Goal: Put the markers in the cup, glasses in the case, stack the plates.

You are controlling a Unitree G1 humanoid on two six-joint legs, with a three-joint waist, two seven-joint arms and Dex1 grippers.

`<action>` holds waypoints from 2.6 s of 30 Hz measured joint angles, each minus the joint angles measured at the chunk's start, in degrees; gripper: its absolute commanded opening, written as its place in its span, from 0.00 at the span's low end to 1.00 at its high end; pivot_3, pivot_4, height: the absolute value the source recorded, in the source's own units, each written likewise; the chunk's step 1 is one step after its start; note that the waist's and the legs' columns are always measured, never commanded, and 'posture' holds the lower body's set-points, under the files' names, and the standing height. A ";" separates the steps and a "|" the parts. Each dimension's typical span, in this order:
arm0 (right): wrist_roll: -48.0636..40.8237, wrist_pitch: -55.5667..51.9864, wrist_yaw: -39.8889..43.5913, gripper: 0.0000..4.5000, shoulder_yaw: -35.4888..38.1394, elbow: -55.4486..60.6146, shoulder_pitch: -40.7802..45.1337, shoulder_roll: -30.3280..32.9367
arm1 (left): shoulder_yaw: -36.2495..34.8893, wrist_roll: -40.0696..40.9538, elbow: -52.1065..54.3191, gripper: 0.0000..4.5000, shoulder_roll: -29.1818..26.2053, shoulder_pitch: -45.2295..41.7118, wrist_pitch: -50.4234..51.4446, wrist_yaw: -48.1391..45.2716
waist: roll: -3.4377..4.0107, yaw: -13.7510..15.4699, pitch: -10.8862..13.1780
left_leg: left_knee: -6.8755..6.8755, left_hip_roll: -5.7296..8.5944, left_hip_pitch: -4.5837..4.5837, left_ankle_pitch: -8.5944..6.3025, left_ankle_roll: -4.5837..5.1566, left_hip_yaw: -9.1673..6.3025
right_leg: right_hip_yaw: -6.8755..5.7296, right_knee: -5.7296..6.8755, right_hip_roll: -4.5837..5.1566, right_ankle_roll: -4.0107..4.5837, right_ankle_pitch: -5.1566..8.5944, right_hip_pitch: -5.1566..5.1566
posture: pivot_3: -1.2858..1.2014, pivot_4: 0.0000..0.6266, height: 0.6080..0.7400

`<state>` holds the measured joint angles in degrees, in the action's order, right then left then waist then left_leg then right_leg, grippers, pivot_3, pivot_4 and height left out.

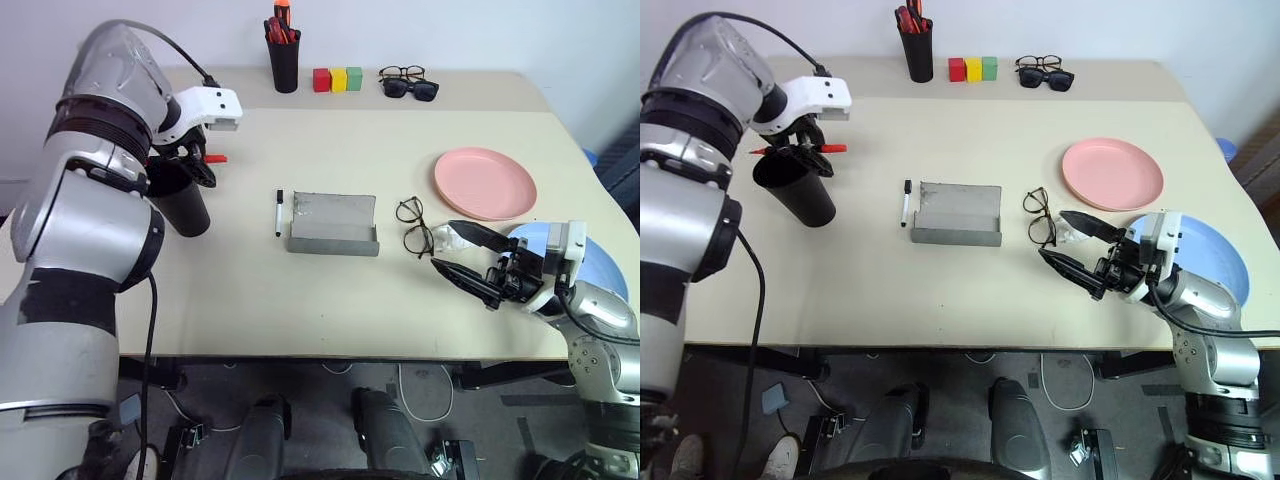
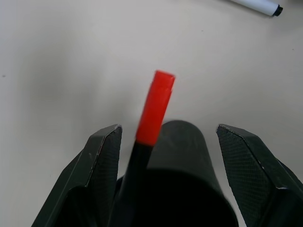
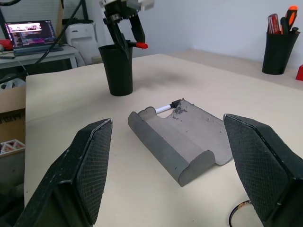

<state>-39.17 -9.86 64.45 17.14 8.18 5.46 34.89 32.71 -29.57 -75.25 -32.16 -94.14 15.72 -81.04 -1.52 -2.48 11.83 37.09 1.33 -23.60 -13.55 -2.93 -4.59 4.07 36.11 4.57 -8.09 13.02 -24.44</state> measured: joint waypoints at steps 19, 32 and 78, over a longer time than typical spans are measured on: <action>-0.49 -1.14 -1.05 0.85 1.60 1.18 -0.18 1.16 | -5.32 1.77 1.38 0.10 1.35 -0.88 3.14 2.46 | 0.00 -0.08 0.00 | 0.02 0.01 0.01 0.00 0.00 -0.01 | 0.00 0.02 -0.01 0.00 0.00 0.01 | 0.52 0.24 1.00; 0.75 -0.88 1.41 0.85 -0.48 -5.22 6.17 1.17 | -27.01 15.22 27.31 0.10 -6.78 0.72 16.26 11.07 | 0.18 -0.65 -0.04 | -0.01 -0.04 0.19 -0.01 0.01 -0.01 | 0.03 0.18 0.04 0.00 0.00 0.06 | 0.52 0.24 1.00; -8.44 -11.08 6.10 0.85 -3.30 -3.19 16.48 1.84 | -60.69 47.01 86.03 0.10 12.01 59.36 5.68 65.50 | 0.12 0.02 -0.08 | 0.02 -0.05 1.18 0.03 -0.08 -0.06 | -0.03 -0.13 -0.03 0.12 -0.06 1.27 | 0.52 0.24 1.00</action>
<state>-47.60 -20.94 70.55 13.84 4.99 21.94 36.73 -27.97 17.44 10.78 -20.15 -34.79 21.40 -15.55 -1.40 -2.46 11.75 37.12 1.28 -22.43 -13.52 -3.01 -4.66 4.05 35.98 4.54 -7.97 12.96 -23.17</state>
